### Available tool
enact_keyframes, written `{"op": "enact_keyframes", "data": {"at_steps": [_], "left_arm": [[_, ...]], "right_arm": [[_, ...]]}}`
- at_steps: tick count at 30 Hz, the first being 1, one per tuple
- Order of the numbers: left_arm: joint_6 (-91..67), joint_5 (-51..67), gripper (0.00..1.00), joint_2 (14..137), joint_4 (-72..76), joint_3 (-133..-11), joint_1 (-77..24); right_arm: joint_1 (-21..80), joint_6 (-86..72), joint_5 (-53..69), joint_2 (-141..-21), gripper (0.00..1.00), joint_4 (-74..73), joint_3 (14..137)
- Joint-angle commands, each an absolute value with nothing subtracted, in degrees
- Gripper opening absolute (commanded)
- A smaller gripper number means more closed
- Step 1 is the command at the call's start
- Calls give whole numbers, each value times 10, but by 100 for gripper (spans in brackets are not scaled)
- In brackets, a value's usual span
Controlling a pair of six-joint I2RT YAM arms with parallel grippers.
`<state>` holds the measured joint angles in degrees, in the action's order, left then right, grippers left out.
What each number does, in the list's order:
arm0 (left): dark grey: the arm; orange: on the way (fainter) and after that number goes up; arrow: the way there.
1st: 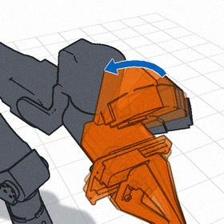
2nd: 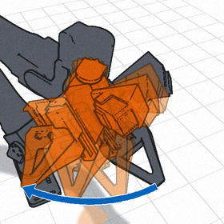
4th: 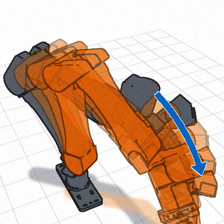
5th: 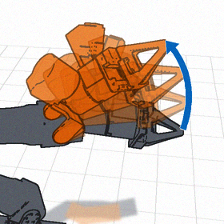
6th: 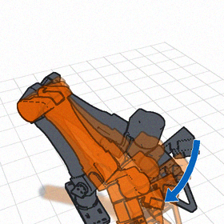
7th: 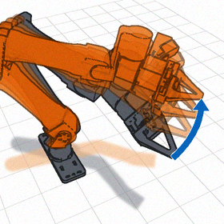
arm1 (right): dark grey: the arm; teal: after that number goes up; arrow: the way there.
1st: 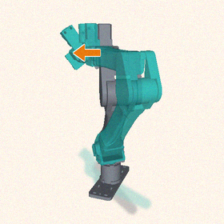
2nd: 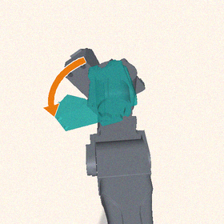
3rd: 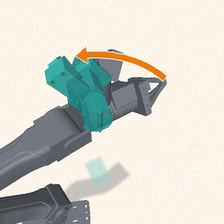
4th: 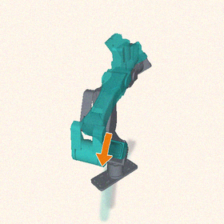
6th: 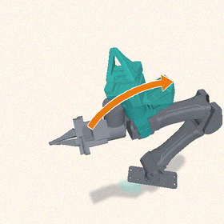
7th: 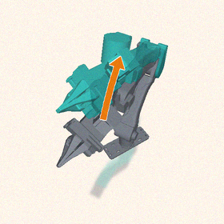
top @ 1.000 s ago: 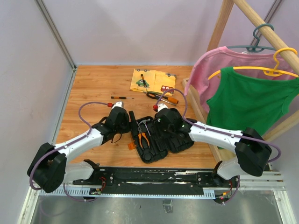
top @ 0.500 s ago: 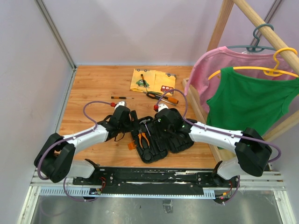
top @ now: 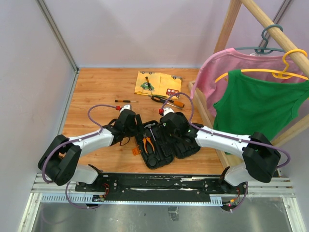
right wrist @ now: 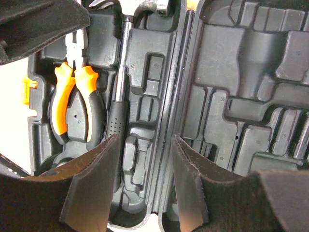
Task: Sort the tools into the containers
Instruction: Adjust the pliers in the storage box.
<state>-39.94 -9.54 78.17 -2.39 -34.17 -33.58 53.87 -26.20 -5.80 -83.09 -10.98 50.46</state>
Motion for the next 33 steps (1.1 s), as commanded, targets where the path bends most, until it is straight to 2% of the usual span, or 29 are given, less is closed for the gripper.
{"op": "enact_keyframes", "data": {"at_steps": [1,12,17,28,33], "left_arm": [[-399,-96,70,787,-9,-339,-339],[-397,-92,50,767,-7,-329,-339],[-393,-82,54,770,-4,-333,-340],[-379,-104,73,731,-40,-351,-339],[-368,-132,73,700,-66,-355,-339]], "right_arm": [[531,-268,-65,-837,48,-112,499],[531,-267,-67,-841,48,-114,504],[531,-268,-73,-833,48,-119,503],[531,-245,-55,-779,50,-117,499],[534,-245,-9,-775,51,-109,504]]}}
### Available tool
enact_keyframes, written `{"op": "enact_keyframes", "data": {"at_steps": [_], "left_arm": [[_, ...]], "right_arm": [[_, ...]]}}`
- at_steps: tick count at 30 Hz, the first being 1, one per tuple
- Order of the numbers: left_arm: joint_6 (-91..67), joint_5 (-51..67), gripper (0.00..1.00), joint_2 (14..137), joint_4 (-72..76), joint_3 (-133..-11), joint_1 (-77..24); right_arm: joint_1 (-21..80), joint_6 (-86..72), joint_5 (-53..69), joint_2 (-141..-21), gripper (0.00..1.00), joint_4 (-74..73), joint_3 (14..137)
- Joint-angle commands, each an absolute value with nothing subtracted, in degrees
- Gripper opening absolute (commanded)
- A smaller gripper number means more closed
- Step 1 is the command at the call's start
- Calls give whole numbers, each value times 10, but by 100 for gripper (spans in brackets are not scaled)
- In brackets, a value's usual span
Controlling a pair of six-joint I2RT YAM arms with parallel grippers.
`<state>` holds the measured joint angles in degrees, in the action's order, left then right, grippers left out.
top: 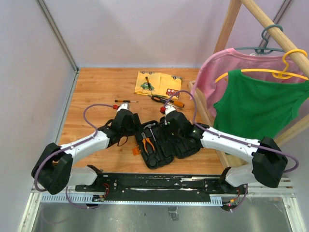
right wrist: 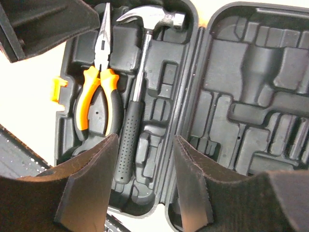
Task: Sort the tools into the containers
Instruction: Adjust the pliers in the storage box.
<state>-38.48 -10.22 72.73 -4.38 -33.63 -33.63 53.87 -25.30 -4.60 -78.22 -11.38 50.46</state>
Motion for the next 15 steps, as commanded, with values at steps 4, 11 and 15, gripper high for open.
{"op": "enact_keyframes", "data": {"at_steps": [4,11,15], "left_arm": [[-359,-138,64,682,-62,-352,-339],[-350,-102,42,681,-29,-338,-339],[-366,-117,41,658,-28,-316,-339]], "right_arm": [[552,-270,-2,-783,56,-87,505],[583,-304,5,-841,56,-72,535],[607,-296,-8,-899,55,-92,581]]}}
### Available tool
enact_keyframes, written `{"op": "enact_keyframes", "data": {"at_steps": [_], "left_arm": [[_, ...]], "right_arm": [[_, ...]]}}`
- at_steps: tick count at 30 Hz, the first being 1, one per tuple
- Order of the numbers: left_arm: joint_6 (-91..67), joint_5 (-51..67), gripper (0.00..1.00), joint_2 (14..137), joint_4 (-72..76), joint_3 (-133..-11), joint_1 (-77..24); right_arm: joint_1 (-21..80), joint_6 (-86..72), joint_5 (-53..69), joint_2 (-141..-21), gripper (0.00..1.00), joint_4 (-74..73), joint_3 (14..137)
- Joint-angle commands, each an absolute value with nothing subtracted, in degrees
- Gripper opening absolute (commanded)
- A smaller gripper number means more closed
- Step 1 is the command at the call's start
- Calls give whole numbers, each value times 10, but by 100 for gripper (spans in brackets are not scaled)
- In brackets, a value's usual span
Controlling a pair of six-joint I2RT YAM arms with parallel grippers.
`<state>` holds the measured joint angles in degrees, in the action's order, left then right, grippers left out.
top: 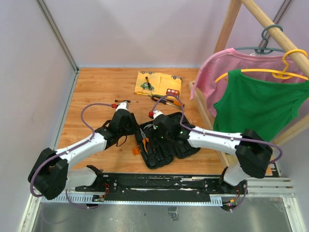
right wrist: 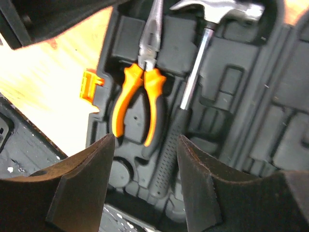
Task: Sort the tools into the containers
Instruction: Adjust the pliers in the storage box.
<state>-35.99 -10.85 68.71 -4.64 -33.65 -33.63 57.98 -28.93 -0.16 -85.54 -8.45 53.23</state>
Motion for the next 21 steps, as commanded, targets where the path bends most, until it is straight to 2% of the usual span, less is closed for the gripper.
{"op": "enact_keyframes", "data": {"at_steps": [1,9,16,21], "left_arm": [[-374,-127,43,646,-33,-309,-339],[-399,-192,49,480,-121,-276,-339],[-415,-243,51,376,-219,-312,-339],[-408,-260,54,347,-257,-354,-340]], "right_arm": [[611,-294,-13,-914,55,-101,594],[620,-282,-50,-993,53,-165,679],[621,-272,-67,-1031,49,-202,720],[621,-267,-61,-1045,46,-206,732]]}}
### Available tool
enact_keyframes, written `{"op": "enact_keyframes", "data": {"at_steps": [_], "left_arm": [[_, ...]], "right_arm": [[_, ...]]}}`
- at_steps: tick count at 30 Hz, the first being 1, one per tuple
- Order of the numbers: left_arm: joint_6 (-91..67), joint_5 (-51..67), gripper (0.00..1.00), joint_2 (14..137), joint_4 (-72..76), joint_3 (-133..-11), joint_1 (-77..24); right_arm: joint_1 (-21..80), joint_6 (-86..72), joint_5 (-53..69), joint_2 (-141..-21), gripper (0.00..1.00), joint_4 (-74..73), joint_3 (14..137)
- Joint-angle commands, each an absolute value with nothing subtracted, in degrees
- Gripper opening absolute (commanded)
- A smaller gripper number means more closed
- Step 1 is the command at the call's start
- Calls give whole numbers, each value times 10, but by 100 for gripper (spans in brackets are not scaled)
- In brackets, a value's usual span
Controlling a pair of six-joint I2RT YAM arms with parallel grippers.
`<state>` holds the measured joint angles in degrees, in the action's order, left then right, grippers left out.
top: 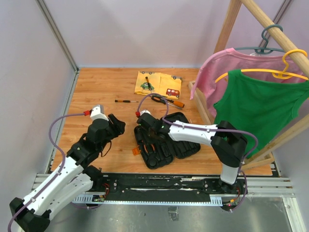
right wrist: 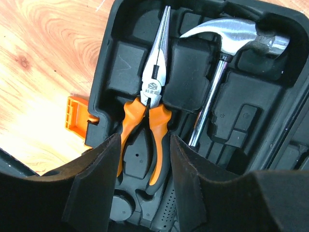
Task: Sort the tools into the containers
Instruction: Adjust the pliers in the storage box.
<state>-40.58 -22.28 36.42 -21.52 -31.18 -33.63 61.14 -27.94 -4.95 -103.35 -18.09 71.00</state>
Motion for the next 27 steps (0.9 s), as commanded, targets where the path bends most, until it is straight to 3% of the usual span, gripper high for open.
{"op": "enact_keyframes", "data": {"at_steps": [1,27], "left_arm": [[-406,-262,54,346,-263,-361,-339],[-341,-322,60,329,-345,-446,-339]], "right_arm": [[621,-266,-59,-1047,46,-205,735],[621,-268,-40,-1093,42,-247,765]]}}
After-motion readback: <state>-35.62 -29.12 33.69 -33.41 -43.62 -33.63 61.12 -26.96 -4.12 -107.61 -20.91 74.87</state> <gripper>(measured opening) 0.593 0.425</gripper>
